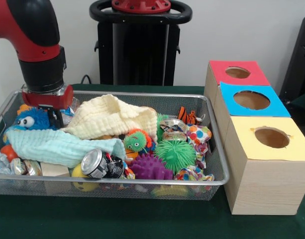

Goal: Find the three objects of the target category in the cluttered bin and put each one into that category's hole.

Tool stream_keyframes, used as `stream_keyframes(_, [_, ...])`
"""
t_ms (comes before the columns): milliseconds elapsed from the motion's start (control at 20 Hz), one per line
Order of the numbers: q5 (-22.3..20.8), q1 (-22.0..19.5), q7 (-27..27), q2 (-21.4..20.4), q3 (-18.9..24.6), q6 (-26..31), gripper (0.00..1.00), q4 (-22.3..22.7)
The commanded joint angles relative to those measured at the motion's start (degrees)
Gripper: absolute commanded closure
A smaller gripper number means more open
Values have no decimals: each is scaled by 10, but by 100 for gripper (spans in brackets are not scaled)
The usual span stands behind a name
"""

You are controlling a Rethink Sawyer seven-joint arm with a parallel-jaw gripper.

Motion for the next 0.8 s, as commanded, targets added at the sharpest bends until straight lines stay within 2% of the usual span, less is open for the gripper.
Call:
stream_keyframes(50, [13,5,-63,14,45,40,100,7])
stream_keyframes(300, [24,22,-48,-13,33,68,100,11])
stream_keyframes(800, [50,43,-46,-34,25,132,100,-5])
